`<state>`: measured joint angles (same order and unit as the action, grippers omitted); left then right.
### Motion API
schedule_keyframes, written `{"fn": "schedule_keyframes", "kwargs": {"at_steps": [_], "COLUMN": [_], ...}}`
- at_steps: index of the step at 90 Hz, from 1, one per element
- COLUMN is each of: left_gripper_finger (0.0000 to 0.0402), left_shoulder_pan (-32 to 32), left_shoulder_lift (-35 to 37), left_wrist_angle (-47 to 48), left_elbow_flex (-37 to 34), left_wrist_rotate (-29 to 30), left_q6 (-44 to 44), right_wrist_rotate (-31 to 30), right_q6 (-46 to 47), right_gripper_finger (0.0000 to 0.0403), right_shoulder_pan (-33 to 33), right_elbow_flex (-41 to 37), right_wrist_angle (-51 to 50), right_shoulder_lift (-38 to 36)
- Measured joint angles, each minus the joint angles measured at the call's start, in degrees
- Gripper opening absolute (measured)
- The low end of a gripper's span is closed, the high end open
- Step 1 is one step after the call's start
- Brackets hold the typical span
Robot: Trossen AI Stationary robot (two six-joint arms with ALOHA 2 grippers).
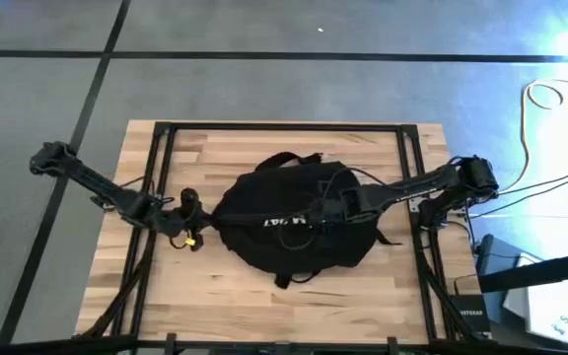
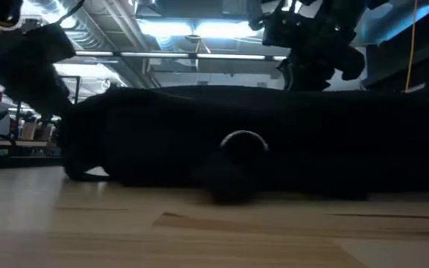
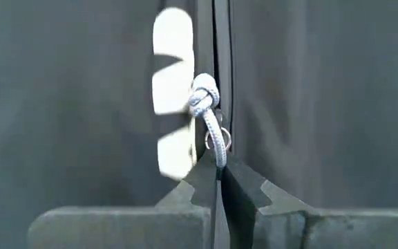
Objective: Unpack backpack
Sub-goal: Open the black backpack
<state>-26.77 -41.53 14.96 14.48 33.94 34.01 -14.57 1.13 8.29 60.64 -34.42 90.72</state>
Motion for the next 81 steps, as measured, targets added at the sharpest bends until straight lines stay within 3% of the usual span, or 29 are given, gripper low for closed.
{"fn": "schedule_keyframes", "kwargs": {"at_steps": [32,65,81], "left_gripper_finger": [0.0001,0.0001,0.0001], "left_shoulder_pan": [-2.16,-2.16,-2.13], "left_shoulder_lift": [3.92,3.92,3.90], "left_wrist_angle": [4.76,4.61,4.60], "left_elbow_flex": [-0.02,-0.02,-0.02], "left_wrist_rotate": [1.12,1.29,1.35], "left_q6": [4.89,6.06,6.06], "right_wrist_rotate": [-2.71,-3.79,-4.64], "right_q6": [4.81,17.17,24.20], "right_gripper_finger": [0.0000,0.0000,0.0000], "right_shoulder_pan": [0.09,0.39,0.39], "right_elbow_flex": [-0.98,-17.31,-21.41], "right_wrist_angle": [-10.11,-9.23,-10.57], "right_shoulder_lift": [-6.45,-25.35,-33.18]}}
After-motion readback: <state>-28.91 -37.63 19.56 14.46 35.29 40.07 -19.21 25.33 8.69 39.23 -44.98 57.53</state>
